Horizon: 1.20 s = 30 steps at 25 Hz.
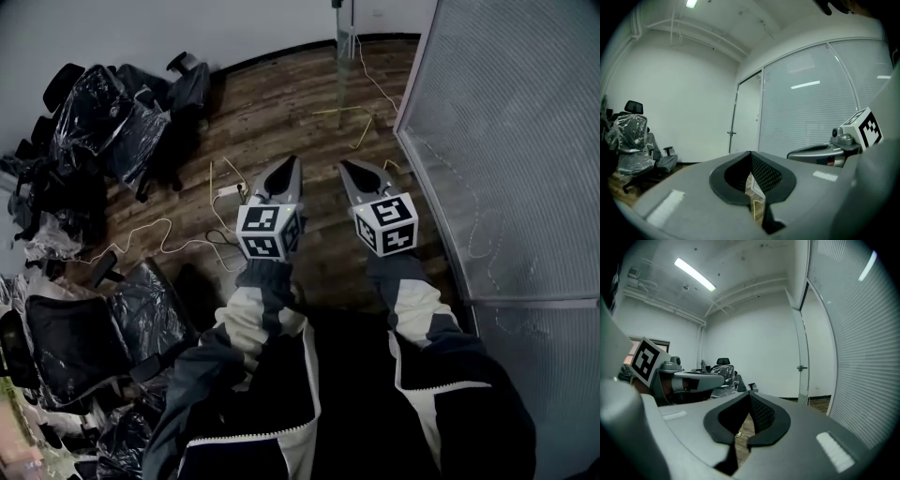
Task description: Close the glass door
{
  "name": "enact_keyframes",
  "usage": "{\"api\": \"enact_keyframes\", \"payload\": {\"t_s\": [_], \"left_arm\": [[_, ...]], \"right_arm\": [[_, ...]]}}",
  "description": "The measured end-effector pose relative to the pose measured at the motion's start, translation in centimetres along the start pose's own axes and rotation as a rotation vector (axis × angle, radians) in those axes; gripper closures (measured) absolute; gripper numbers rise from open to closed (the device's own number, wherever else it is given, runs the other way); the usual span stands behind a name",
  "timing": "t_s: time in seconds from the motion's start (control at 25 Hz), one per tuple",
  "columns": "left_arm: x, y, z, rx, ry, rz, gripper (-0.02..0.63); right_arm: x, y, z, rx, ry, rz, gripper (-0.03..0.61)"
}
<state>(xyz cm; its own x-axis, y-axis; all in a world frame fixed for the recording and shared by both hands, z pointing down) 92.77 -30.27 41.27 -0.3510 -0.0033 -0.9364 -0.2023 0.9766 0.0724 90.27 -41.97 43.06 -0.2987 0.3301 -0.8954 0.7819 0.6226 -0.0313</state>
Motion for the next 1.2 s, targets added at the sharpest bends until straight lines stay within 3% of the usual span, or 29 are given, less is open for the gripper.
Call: {"api": "enact_keyframes", "payload": {"t_s": [0.2,0.48,0.92,1.2], "left_arm": [[0.1,2.3,-2.3,-0.01,0.007,0.013,0.615],[1.7,10.6,-7.5,-0.037,-0.017,0.062,0.615],[3.7,22.6,-15.5,-0.13,0.029,0.042,0.615],[6.7,27.1,-20.6,-0.108,0.019,0.037,0.615]], "right_arm": [[0.9,0.0,-3.9,0.031,0.013,0.028,0.574],[4.8,-0.7,-12.4,0.035,0.058,0.073,0.574],[12.4,-2.5,-26.3,-0.057,0.062,0.072,0.574],[15.9,-6.3,-30.7,-0.08,0.064,0.075,0.574]]}}
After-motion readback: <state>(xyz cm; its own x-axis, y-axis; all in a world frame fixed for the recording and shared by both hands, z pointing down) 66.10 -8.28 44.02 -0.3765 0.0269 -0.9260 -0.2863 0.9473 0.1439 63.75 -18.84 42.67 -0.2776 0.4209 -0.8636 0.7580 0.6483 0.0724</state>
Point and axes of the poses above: the fingertips, and each gripper's own axes: z backward along the fingers, y to its left, x out of its top, the point moved 3 cm from there along z, backward along the fingers, and after that the axes turned 15 degrees about y, right-handed, at the moved point
